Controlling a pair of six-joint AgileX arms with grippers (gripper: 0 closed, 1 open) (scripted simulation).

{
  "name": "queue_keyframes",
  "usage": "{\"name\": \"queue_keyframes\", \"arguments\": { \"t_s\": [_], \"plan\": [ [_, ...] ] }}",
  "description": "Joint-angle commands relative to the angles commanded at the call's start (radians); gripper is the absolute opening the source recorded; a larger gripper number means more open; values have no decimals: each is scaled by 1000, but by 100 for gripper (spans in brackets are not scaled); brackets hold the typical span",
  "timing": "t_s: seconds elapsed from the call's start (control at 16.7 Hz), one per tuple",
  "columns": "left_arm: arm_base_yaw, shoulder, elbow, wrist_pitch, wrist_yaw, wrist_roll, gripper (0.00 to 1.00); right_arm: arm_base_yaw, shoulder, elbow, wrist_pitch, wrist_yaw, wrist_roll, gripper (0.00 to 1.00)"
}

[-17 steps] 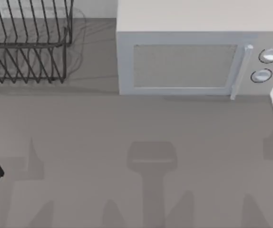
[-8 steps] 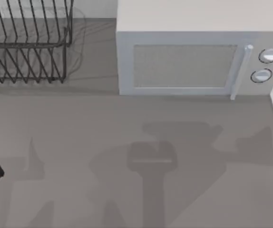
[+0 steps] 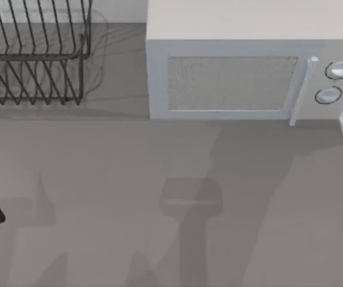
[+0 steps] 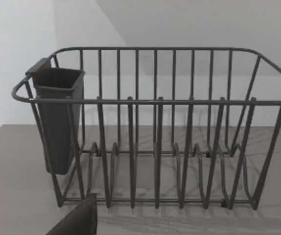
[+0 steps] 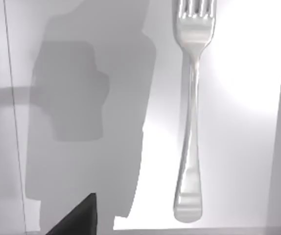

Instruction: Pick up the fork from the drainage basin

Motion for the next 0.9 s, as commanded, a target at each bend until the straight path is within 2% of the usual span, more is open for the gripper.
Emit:
{"name": "queue_keyframes", "arguments": {
  "t_s": [0.3,0.72,0.9],
  "plan": [
    [0,0,0,0,0,0,100,-25,201,176,-108,0,-23,100],
    [0,0,0,0,0,0,100,-20,211,179,-108,1,-23,100],
    [0,0,0,0,0,0,100,-21,243,133,-39,1,-22,100]
  ]
}}
